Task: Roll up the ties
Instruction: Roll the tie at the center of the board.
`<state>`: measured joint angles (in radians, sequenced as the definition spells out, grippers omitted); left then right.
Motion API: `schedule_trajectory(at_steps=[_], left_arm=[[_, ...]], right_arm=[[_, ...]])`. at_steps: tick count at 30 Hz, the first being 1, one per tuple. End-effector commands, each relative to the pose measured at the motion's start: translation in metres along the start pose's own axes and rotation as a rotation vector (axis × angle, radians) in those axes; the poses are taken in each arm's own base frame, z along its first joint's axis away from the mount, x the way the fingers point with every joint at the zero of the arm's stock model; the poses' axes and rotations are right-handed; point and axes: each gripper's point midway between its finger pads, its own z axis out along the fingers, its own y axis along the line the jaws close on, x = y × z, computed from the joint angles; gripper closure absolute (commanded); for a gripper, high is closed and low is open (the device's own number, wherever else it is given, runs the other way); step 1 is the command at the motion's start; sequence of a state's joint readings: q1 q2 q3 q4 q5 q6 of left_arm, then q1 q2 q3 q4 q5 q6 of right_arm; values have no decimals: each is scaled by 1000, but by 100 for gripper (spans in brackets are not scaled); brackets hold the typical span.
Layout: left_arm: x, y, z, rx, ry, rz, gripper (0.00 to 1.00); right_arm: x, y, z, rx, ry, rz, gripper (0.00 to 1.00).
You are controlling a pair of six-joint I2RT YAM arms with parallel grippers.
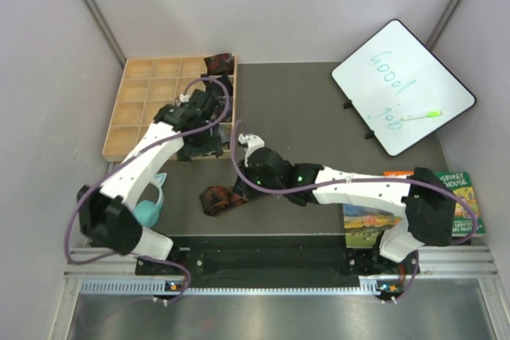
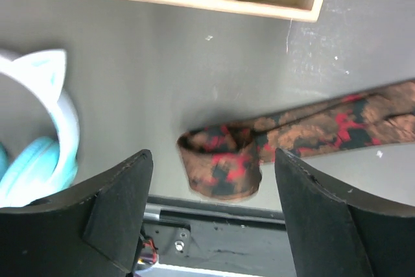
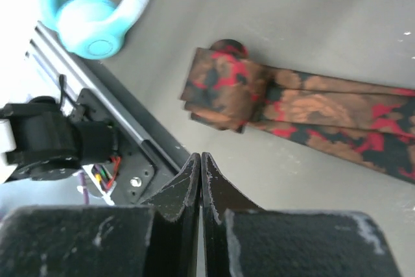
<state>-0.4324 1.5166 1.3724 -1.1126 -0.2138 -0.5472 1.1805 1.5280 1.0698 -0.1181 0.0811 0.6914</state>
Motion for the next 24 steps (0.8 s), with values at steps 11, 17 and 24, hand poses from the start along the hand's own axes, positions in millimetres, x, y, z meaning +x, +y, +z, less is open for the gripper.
schedule_trajectory(at_steps=[11,17,24], left_arm=[[74,43,-51,204,-201,-410,16],[93,45,-42,240,-192,-466,16],[110,39,-27,279,-152,-457,17]], right_arm=[[-17,17,62,-169,195,9,100],[6,3,84,-153,274,29,100],[16,-17,93,-150,272,62,100]])
